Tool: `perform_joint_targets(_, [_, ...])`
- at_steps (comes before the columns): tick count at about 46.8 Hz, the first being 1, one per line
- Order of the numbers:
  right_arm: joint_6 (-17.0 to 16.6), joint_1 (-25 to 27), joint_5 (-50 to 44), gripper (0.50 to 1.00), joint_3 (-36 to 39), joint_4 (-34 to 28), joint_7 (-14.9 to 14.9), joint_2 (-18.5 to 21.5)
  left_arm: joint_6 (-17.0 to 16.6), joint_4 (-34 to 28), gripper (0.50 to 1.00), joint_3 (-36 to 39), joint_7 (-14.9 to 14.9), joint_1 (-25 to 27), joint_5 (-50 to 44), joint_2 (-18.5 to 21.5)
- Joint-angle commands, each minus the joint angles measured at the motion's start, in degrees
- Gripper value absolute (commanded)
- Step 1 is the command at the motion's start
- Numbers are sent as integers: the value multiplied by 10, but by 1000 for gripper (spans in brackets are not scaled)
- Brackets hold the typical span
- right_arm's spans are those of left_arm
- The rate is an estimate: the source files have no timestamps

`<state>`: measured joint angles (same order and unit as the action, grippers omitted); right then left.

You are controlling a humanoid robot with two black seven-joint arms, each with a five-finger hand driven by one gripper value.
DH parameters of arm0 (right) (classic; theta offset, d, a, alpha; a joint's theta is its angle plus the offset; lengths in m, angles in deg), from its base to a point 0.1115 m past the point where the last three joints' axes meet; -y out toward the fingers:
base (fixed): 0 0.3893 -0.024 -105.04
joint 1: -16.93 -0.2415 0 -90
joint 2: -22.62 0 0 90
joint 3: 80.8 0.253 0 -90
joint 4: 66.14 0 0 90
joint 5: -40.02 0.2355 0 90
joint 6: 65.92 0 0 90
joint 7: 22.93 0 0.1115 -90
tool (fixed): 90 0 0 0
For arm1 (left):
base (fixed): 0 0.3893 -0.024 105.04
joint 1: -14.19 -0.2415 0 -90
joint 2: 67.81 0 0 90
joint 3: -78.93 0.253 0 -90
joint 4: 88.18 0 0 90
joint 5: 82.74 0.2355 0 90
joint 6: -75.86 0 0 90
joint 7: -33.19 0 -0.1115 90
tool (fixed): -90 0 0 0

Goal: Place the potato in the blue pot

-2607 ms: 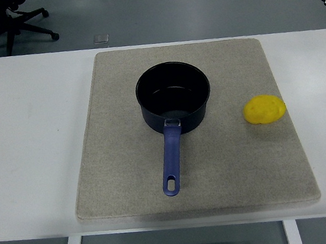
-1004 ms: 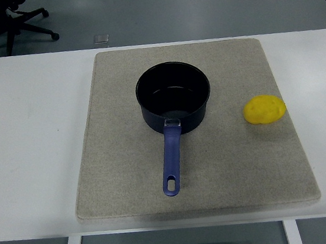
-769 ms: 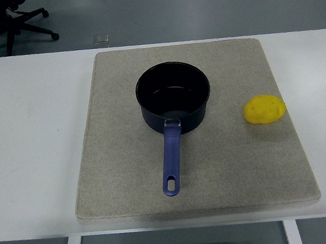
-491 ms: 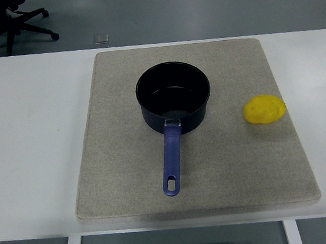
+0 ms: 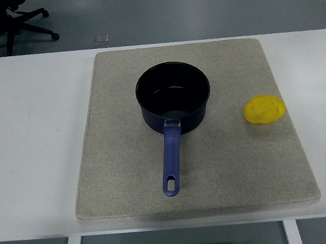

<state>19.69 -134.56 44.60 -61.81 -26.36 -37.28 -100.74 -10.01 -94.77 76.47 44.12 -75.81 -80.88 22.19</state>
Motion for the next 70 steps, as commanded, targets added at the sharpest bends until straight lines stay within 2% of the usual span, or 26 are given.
perform_joint_targets(1, [1,0,-3,928,0,1,1,0,0,0,994,0,1,0,0,0])
perform_joint_targets(9, [1,-2,-54,928,-1,13,0,0,0,0,994,0,0,0,1,0])
perform_joint_targets(17, [-6,-1,-134,928,-4,50,0,-1,0,0,994,0,1,0,1,0])
perform_joint_targets(26, [-15,-6,-209,928,-52,100,-1,-7,0,0,994,0,0,0,1,0])
perform_joint_targets(35, [-36,-26,-259,928,-109,128,-4,-26,0,0,994,0,1,0,0,0])
perform_joint_targets(48, [-85,-33,-334,926,-167,155,-13,-61,0,0,994,0,0,0,0,0])
perform_joint_targets(55, [-93,-33,-403,924,-185,187,-45,-88,0,0,994,0,0,0,1,0])
perform_joint_targets(61, [-92,-32,-467,921,-196,192,-71,-91,0,0,994,0,1,0,0,0])
perform_joint_targets(70, [-90,-33,-516,921,-208,195,-76,-91,0,0,994,0,0,0,1,0])
